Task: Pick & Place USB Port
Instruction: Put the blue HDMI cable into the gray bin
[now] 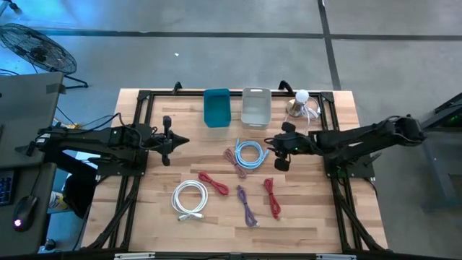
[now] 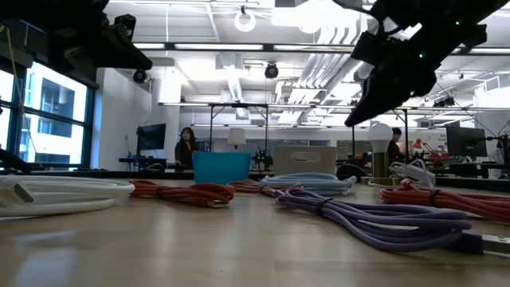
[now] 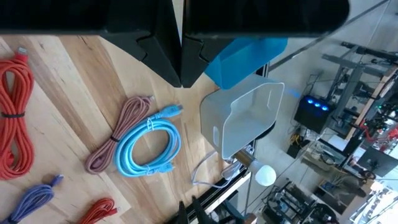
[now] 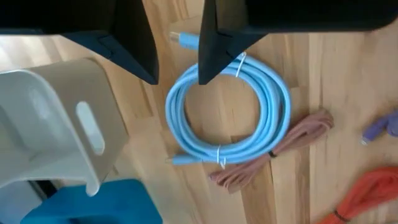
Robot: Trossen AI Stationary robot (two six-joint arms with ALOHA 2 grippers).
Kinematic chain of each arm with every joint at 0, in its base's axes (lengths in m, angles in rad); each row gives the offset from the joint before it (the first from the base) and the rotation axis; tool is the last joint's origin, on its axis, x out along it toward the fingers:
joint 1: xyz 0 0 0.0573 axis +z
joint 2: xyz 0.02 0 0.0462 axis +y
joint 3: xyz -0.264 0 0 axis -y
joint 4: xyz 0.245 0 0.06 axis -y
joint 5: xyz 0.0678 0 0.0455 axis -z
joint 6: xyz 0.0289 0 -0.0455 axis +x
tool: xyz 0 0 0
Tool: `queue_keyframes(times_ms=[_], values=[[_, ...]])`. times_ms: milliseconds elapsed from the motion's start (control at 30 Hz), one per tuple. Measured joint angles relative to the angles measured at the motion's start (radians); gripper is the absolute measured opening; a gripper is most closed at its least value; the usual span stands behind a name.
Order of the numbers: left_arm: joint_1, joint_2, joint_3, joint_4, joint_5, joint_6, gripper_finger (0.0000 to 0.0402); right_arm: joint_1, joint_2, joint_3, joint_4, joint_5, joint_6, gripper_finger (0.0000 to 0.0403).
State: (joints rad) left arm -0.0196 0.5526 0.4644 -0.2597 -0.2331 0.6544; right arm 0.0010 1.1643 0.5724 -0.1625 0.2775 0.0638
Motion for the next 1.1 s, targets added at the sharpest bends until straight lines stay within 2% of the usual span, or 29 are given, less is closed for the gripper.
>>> queue_keyframes(times_ms=[133,467,800,1100], values=[[0.0,0.0,0.0,-0.006,0.003,0.0,0.0001,0.006,0.054,0.0,0.007,-0.003,0.0,0.0122],[0.0,0.0,0.0,-0.006,0.006,0.006,0.0001,0.087,0.134,0.0,0.059,0.003,-0.033,0.0124],[0.0,0.0,-0.001,-0.005,0.005,0.021,0.0001,0.093,0.218,0.003,0.1,-0.012,-0.087,0.0124],[0.0,0.0,-0.001,-0.005,0.004,0.021,0.0001,0.091,0.286,0.146,-0.016,-0.013,-0.161,0.0124]])
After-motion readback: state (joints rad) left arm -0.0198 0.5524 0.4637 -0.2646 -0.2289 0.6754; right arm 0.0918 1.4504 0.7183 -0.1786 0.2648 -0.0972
